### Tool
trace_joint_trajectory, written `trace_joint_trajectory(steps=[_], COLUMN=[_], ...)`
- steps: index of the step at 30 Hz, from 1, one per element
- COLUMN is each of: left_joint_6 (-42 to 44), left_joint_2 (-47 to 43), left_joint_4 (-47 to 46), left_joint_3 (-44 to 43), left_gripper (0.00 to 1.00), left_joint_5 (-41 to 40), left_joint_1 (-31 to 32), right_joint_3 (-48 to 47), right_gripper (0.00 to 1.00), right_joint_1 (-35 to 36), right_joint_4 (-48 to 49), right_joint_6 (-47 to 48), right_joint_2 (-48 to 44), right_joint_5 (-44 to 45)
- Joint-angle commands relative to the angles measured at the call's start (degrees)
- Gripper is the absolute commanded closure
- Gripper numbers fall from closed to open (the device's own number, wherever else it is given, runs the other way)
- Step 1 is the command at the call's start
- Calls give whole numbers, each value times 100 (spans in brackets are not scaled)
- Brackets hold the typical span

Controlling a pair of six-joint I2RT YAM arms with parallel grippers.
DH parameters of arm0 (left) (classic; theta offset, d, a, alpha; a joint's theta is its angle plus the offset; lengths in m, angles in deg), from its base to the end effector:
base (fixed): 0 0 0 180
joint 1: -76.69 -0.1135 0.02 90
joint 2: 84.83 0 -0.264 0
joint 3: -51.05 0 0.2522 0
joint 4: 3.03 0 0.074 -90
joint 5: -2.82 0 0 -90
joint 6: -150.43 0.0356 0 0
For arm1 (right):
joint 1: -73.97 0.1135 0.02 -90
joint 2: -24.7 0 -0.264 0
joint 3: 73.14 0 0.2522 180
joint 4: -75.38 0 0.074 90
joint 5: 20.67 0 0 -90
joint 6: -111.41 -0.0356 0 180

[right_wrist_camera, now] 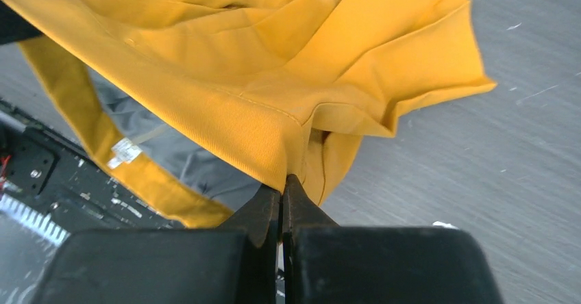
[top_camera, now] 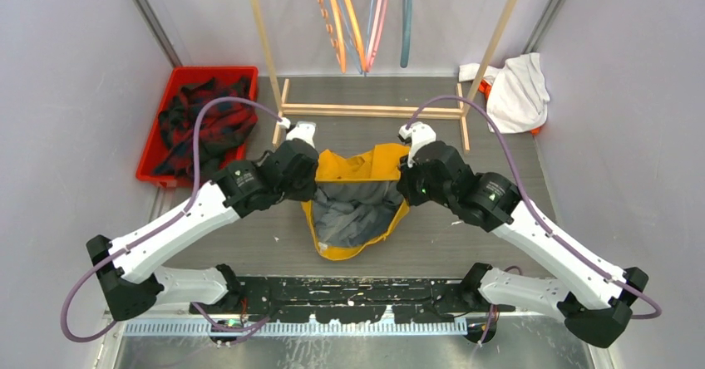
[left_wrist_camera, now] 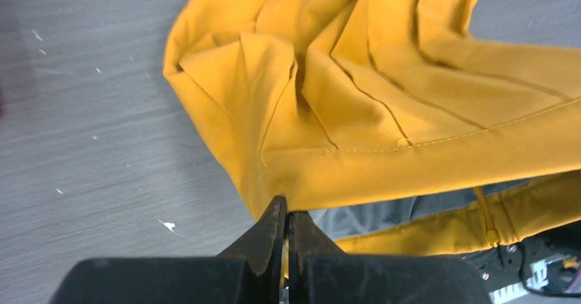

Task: Place the skirt on the hanger

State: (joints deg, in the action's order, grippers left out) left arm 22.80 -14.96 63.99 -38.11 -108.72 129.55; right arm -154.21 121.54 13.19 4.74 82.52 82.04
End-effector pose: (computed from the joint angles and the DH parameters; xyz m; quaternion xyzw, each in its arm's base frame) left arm 0.1549 -0.1828 0.3654 0.0546 0.9172 -0.1288 0.3732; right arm 0.1378 0.1392 0.3682 -0.1929 0.8771 0.1432 0.4159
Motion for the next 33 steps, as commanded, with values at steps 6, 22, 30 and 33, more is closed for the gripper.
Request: trace_joint_trajectory(steps=[6, 22, 30, 33], left_joint_6=[-1081, -1962, -19, 697], left_joint_2=[-498, -516, -402, 128], left_joint_4=[-871, -554, -495, -174], left_joint_3=[1911, 2444, 854, -746], left_gripper=[92, 90, 99, 100], left_joint_5=[721, -473, 77, 275], left_joint_1=[747, 1563, -577, -1195], right_joint_3=[1415, 1510, -259, -1388], right_gripper=[99, 99, 99, 99], right_joint_1=[315, 335, -505, -1048], right_joint_4=[626, 803, 1055, 1110], right_joint_6=[-1102, -1149, -234, 241], right_joint_2=[-614, -538, 798, 1363], right_joint_5=[-461, -10, 421, 395])
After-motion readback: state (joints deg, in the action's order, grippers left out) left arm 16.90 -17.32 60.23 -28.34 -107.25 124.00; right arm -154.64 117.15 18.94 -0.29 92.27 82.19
